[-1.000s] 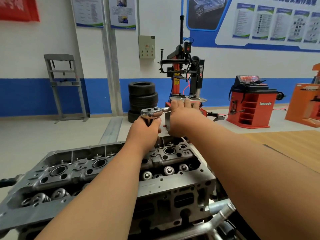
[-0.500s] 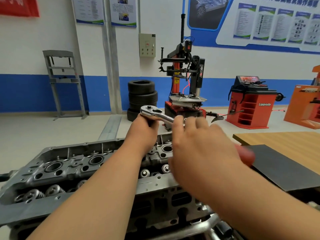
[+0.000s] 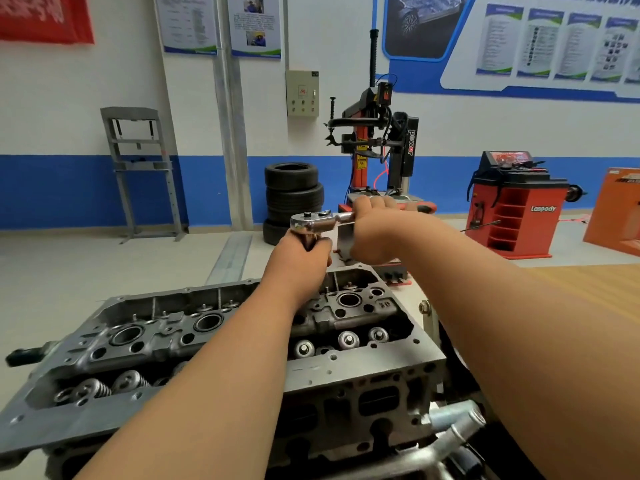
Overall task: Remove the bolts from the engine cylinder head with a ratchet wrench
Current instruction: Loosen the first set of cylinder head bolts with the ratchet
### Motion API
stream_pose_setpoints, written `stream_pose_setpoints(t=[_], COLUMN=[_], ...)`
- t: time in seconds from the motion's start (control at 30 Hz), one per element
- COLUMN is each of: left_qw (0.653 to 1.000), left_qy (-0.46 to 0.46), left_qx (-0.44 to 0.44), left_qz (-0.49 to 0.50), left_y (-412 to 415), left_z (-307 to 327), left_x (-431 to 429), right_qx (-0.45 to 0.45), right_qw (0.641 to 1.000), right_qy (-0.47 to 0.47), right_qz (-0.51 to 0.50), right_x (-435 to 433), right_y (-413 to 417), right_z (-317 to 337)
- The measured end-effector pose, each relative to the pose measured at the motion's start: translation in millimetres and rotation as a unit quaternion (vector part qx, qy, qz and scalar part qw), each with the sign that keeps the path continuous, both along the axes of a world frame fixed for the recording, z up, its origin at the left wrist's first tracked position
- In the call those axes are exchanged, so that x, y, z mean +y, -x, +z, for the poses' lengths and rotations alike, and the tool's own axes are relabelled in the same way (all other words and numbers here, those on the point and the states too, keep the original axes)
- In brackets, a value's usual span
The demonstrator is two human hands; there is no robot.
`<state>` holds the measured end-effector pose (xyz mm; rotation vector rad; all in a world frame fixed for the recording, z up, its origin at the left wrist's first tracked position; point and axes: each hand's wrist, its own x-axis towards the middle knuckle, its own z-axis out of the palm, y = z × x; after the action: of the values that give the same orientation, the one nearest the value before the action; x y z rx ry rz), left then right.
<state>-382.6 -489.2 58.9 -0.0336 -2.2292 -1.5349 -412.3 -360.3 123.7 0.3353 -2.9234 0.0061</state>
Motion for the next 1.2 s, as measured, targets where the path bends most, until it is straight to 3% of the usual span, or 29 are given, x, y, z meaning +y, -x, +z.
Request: stream_pose_setpoints(t=[0.3, 0.47, 0.53, 0.63, 0.73, 0.9, 1.1, 1.2], left_qw=[0.999, 0.997, 0.995, 0.997, 0.999, 0.998, 0.991, 0.988], left_qy=[0.039, 0.07, 0.074, 0.067, 0.022, -0.013, 0.062, 0.065], left_qx=[0.004, 0.04, 0.053, 0.031, 0.012, 0.002, -0.077, -0.097], left_qz=[0.017, 0.022, 0.026, 0.023, 0.019, 0.058, 0.088, 0.101], left_y=[-3, -2, -1, 0, 1, 0, -3, -1], left_z=[-2, -3, -2, -1, -3, -1, 0, 2], left_x=[7, 5, 4, 4, 4, 1, 2, 9], right_qx=[0.077, 0.182, 0.174, 0.145, 0.119, 0.007, 0.021, 0.02], right_qw=[0.986, 0.977, 0.978, 0.988, 0.991, 1.0, 0.999, 0.994], right_qy=[-0.105, -0.114, -0.107, -0.045, -0.045, -0.001, -0.033, -0.1], right_qz=[-0.109, 0.022, 0.042, -0.003, -0.032, 0.012, -0.012, -0.037], right_x=[-3, -3, -9, -7, 7, 3, -11, -5], right_y=[-65, -146, -152, -129, -84, -19, -25, -55], right_z=[-18, -44, -44, -28, -17, 10, 13, 14])
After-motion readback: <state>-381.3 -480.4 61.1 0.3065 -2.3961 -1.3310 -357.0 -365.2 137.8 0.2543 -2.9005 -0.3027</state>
